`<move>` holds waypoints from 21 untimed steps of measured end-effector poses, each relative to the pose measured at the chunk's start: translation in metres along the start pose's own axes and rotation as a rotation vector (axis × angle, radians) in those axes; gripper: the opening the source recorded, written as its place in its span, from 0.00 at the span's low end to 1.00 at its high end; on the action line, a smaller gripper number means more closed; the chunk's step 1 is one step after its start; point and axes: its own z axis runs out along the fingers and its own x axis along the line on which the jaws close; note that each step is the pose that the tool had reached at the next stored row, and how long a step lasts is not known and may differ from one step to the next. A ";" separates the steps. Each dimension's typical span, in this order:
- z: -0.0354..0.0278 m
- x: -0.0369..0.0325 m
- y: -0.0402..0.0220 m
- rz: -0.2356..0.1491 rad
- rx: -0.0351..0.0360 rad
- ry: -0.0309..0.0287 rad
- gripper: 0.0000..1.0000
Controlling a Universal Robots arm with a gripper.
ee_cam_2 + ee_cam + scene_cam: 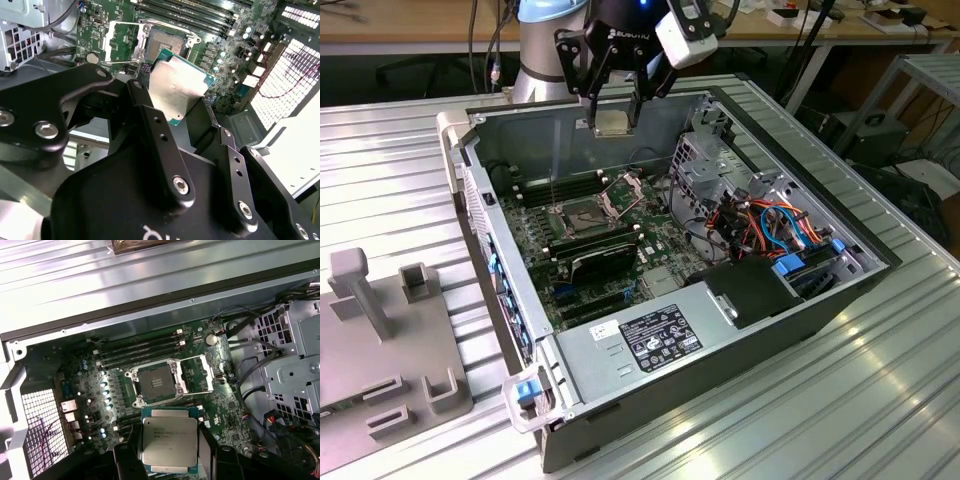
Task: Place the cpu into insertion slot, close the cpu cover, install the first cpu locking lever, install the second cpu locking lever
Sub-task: 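Place the cpu into insertion slot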
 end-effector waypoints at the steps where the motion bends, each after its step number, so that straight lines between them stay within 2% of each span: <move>1: 0.0000 0.0000 0.0001 0.007 0.0002 -0.0003 0.54; 7: 0.0002 0.0000 0.0010 0.063 0.0015 -0.0028 0.54; 21: 0.0002 0.0000 0.0010 0.065 0.0015 -0.0029 0.54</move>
